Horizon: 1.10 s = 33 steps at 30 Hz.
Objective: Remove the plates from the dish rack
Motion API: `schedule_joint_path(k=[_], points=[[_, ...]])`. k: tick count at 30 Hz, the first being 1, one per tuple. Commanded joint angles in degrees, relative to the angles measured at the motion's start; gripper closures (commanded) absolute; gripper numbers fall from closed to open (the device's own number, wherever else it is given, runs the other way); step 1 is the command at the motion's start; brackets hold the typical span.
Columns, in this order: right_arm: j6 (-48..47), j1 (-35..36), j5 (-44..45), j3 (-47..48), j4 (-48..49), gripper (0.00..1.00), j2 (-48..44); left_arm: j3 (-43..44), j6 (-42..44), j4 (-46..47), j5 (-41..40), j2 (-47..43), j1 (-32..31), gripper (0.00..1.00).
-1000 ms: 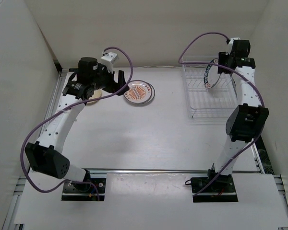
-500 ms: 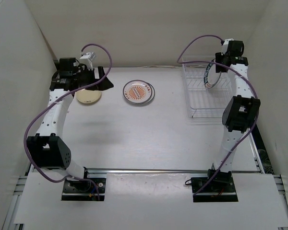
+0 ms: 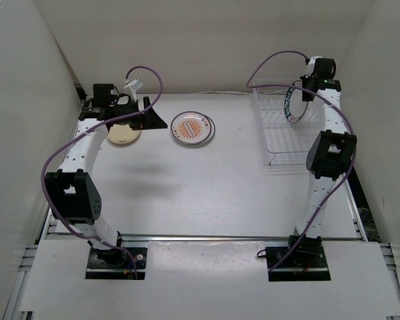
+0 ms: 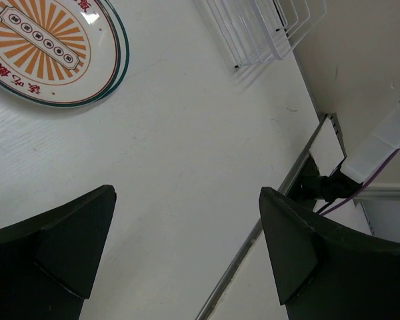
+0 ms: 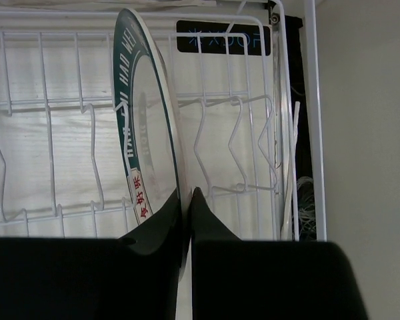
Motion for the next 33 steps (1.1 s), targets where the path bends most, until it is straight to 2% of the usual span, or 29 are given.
schedule_joint_path(k=[1, 5, 6, 14, 16, 19, 20, 25, 26, 29, 30, 33], points=[[1.25, -0.55, -1.05, 3.55, 1.56, 1.0, -2.22, 0.07, -0.04, 0.14, 2.87, -0.59, 0.0, 0.01], [6.79, 0.06, 5.46, 4.18, 3.4, 1.0, -6.78, 0.07, -0.57, 0.14, 6.29, 0.64, 0.0, 0.01], [8.19, 0.06, 9.39, 4.18, 4.02, 1.0, -7.58, 0.07, -1.09, 0.14, 6.3, 1.25, 0.0, 0.01], [9.7, 1.11, 20.67, 2.88, 5.34, 1.0, -15.75, 0.07, -1.62, 0.14, 6.83, 0.74, 0.0, 0.01], [7.86, 1.64, 21.47, 0.58, 5.34, 1.0, -18.99, -0.62, -2.32, 0.14, 5.78, 0.21, 0.0, 0.01], [4.61, 3.92, 17.88, -5.13, 3.95, 1.0, -23.48, -2.29, -3.99, 0.76, 5.24, -0.41, 0.0, 0.01], [4.6, 4.45, 15.08, -5.92, 2.63, 1.0, -24.54, -2.82, -4.69, 1.45, 5.24, -0.93, 0.0, 0.01], [6.01, 5.16, -25.39, -11.02, -7.74, 1.0, -30.26, -4.76, -8.74, 3.65, 6.82, 0.29, 0.0, 0.01], [6.01, 6.55, -36.08, -12.51, -8.36, 1.0, -31.05, -4.76, -9.27, 4.18, 7.78, 0.99, 0.0, 0.01], [10.2, 9.81, -41.97, -19.89, -8.37, 1.0, -33.08, -4.76, -9.8, 4.18, 11.3, 1.7, 0.0, 0.01], [11.09, 10.34, -48.17, -23.04, -8.37, 1.0, -33.78, -4.76, -9.8, 4.18, 11.31, 2.22, -0.78, 0.01], [11.63, 13.06, -56.64, -27.1, -8.37, 1.0, -34.31, -4.76, -9.8, 4.18, 12.72, 2.22, -2.8, 0.01]])
